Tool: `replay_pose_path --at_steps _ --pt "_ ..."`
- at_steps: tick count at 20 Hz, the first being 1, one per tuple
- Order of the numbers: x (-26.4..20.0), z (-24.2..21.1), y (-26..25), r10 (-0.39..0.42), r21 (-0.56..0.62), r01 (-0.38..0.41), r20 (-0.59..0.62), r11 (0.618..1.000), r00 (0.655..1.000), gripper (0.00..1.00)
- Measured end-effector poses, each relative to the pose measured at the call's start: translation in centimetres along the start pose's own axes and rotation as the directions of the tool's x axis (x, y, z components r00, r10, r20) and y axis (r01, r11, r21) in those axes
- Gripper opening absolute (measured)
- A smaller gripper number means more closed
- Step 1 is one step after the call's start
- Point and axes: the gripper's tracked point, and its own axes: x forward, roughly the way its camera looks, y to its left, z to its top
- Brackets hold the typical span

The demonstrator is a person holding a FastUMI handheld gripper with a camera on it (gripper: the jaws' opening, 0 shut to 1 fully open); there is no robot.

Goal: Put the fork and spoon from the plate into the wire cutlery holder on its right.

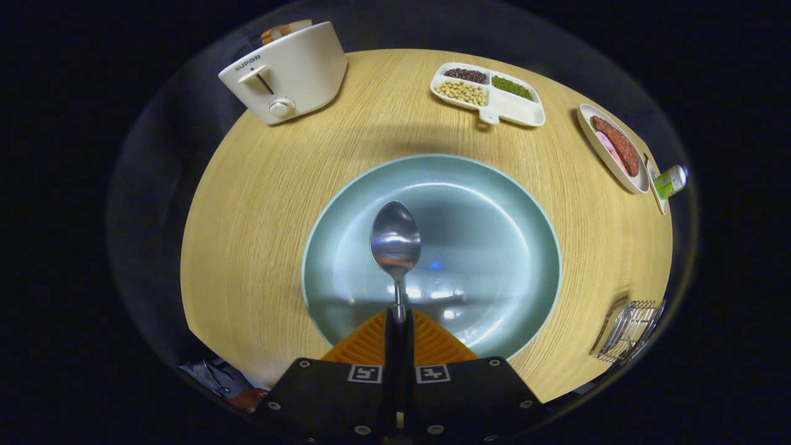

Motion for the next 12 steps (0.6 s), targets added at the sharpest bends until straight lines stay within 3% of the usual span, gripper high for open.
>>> replay_pose_path --at_steps 5,12 --pt "-4.3 0.1 -2.9 0.028 0.068 -0.033 0.073 0.997 0.997 0.05" --pt "-10.3 -3.2 -11.4 -0.034 0.189 0.010 0.123 0.982 0.992 0.05"
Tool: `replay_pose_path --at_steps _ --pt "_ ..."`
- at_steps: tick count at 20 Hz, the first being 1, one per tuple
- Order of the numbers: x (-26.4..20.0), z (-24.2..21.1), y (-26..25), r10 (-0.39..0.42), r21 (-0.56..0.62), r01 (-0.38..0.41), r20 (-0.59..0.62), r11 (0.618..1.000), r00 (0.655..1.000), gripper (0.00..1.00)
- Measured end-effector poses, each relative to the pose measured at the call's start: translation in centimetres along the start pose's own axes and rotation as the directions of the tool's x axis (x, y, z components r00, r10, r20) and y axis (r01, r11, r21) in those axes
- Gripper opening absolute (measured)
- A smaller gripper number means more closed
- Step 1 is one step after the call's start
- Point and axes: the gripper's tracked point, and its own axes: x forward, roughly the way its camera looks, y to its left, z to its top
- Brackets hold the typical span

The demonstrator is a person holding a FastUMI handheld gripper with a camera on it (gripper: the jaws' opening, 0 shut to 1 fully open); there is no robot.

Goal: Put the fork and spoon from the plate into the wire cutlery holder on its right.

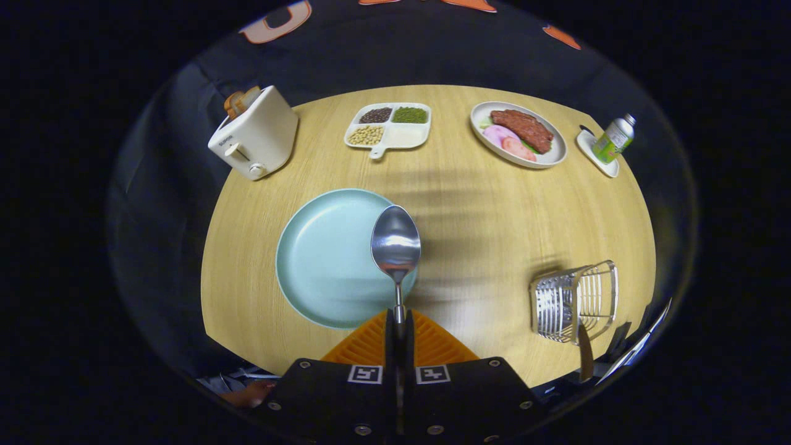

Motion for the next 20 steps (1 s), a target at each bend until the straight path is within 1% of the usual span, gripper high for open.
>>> replay_pose_path --at_steps 6,11,16,20 --pt "-5.1 0.0 -7.4 -0.036 0.077 0.032 0.043 0.996 0.998 0.05" --pt "-7.9 -0.4 -12.5 -0.067 0.114 0.062 0.046 0.992 0.997 0.05" --pt "-8.2 -1.5 -16.6 -0.096 0.096 0.094 0.015 0.991 0.995 0.05" --pt "-6.5 -3.0 -18.3 -0.113 0.064 0.116 -0.042 0.991 0.993 0.05"
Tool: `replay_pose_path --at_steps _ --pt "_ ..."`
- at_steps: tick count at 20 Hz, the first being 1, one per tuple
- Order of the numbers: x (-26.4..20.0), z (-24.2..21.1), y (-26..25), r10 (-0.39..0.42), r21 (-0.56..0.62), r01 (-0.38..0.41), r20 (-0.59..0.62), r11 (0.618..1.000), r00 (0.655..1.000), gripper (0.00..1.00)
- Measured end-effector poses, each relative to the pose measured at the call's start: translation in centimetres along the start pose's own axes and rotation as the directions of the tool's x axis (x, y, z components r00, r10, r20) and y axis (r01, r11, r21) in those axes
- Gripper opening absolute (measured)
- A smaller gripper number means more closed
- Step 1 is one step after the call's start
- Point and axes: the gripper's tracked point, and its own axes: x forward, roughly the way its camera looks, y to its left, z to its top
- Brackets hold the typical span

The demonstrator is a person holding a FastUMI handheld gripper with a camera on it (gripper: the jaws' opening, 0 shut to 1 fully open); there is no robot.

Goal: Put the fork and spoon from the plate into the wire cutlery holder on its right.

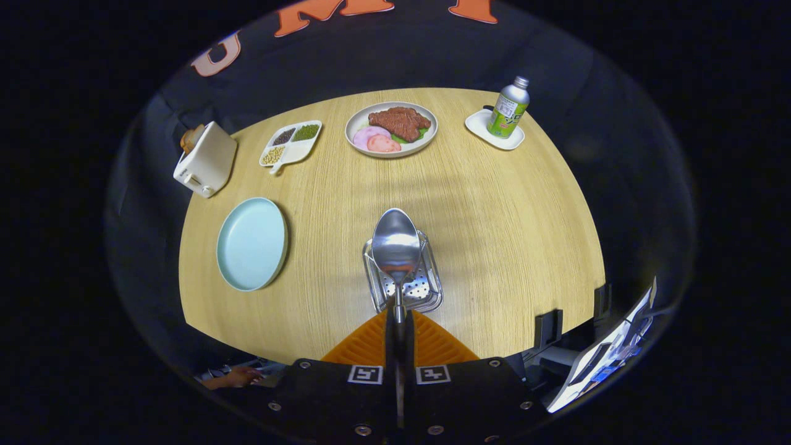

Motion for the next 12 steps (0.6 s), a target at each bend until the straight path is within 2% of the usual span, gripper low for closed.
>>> replay_pose_path --at_steps 7,10,12 --pt "2.2 -1.3 -0.3 0.028 0.004 -0.028 -0.065 1.000 0.997 0.06" --pt "2.4 -0.3 -0.3 0.038 0.007 -0.038 -0.039 0.999 0.999 0.11" --pt "1.9 0.9 0.0 0.064 0.018 -0.064 0.001 0.998 0.998 0.11"
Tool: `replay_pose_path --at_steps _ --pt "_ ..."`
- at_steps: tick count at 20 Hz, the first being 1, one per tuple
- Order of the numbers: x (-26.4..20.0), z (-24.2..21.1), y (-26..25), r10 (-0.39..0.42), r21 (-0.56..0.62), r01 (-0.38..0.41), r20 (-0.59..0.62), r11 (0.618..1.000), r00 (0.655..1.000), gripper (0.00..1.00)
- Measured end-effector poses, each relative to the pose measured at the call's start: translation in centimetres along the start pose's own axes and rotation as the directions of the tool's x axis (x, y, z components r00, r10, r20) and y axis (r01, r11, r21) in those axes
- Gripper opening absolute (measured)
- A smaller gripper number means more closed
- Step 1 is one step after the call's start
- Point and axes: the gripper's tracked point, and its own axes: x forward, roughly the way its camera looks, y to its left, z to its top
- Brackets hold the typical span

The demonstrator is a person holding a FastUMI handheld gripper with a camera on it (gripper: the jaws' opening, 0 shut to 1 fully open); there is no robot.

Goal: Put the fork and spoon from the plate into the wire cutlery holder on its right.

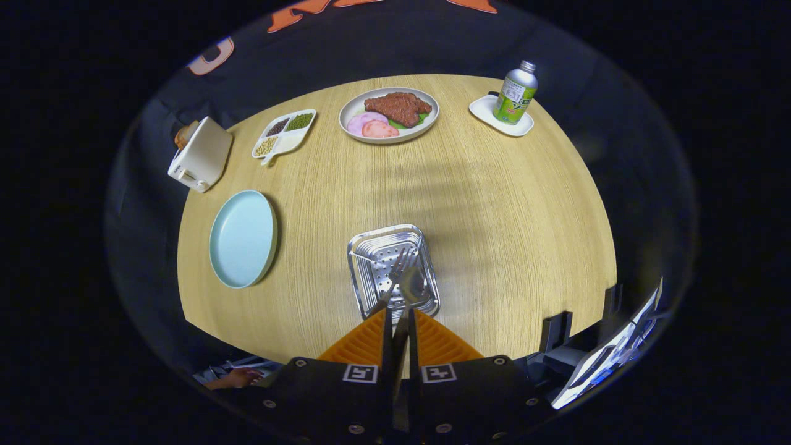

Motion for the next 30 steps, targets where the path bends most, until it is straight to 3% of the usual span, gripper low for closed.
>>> replay_pose_path --at_steps 5,9,14,16,22,30 --pt "-2.1 4.0 0.6 0.048 0.019 -0.052 0.175 0.998 0.983 0.23" --pt "-6.2 8.9 0.1 0.048 0.004 -0.054 0.402 0.999 0.915 0.34" --pt "-12.9 14.1 -0.1 0.064 0.006 -0.088 0.639 0.996 0.767 0.65" --pt "-15.9 16.0 -0.9 0.040 0.017 -0.077 0.728 0.997 0.685 0.75" --pt "-24.2 18.9 -0.7 0.022 -0.029 0.009 0.891 1.000 0.453 0.79" --pt "-30.8 20.6 1.0 0.055 -0.078 0.081 0.966 0.994 0.254 0.91"
